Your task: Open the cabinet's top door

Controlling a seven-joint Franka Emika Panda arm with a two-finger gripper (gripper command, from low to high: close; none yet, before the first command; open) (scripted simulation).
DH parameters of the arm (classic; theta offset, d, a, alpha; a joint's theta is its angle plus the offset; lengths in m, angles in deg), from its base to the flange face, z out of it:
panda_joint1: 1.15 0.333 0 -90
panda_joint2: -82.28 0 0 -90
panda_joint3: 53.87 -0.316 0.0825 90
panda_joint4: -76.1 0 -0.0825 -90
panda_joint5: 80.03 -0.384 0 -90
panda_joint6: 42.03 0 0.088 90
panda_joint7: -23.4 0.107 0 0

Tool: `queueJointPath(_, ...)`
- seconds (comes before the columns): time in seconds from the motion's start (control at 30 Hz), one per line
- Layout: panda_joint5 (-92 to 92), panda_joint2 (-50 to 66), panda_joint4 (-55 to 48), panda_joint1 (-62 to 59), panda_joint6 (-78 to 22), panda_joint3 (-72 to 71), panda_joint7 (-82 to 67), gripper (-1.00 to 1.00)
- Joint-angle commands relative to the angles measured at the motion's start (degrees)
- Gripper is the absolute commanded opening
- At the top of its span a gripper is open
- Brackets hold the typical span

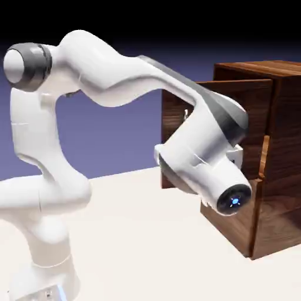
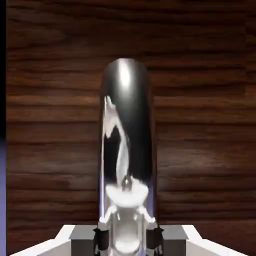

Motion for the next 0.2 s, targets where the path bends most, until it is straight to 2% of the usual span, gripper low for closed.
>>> queueJointPath(0.0,1.5,2.1,-1.5,0.1,0.2,-0.3,0.2,-1.00)
queueJointPath(0.13,6.8,9.5,-7.1,0.9,0.8,-1.3,1.4,-1.00)
queueJointPath(0.17,6.8,9.5,-7.1,0.9,0.8,-1.3,1.4,1.00)
